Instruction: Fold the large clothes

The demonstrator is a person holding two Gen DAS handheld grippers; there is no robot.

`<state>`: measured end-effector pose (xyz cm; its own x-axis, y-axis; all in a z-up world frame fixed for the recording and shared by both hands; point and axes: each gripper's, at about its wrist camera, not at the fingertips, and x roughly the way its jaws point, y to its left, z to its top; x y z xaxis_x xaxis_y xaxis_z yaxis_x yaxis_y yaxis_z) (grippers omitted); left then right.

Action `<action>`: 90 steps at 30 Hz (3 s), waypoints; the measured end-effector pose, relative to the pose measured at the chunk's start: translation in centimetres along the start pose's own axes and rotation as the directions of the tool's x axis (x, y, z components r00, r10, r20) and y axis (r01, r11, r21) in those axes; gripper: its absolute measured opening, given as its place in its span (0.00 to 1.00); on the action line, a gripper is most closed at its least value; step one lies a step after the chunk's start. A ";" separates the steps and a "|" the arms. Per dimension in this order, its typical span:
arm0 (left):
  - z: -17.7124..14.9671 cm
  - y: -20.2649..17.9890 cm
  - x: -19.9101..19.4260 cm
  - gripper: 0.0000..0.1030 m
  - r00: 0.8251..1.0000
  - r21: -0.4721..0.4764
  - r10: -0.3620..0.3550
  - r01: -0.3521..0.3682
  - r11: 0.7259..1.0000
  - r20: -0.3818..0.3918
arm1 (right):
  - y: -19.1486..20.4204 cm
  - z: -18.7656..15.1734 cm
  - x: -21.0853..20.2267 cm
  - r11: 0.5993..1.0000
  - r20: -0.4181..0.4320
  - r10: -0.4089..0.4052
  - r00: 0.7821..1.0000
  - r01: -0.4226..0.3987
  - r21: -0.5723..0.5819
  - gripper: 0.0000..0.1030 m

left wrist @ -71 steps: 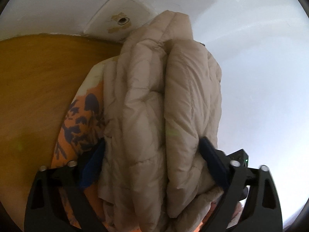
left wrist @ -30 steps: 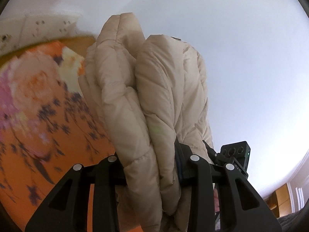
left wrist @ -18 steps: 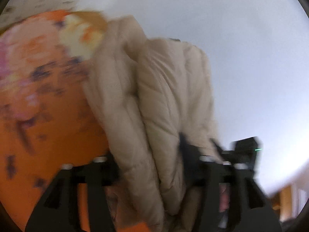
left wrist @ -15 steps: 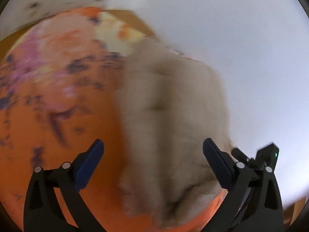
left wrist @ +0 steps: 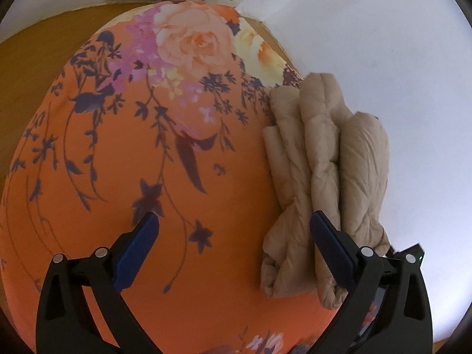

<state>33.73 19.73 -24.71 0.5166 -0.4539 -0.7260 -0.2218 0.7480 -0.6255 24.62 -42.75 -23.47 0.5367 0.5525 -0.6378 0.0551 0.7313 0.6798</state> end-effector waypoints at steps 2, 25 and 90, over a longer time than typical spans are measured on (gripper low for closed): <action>-0.9 -0.8 -2.3 0.94 1.000 0.034 -0.008 0.008 0.999 0.001 | 1.1 0.3 -0.5 1.000 0.016 0.001 1.000 0.000 -0.026 0.96; -12.1 -16.2 -12.2 0.94 0.952 0.511 0.129 -0.259 0.820 0.277 | 16.4 -11.1 -12.1 0.803 0.367 -0.210 0.906 0.374 -0.464 0.96; -12.3 -16.1 -11.6 0.94 0.954 0.539 0.127 -0.260 0.801 0.271 | 17.8 -12.2 -9.4 0.748 0.257 -0.200 0.945 0.317 -0.584 0.96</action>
<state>21.08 7.04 -9.73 0.6887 -0.2066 -0.6949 0.1339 0.9783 -0.1581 10.30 -30.05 -9.73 0.7127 0.2731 -0.6461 -0.2801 0.9553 0.0948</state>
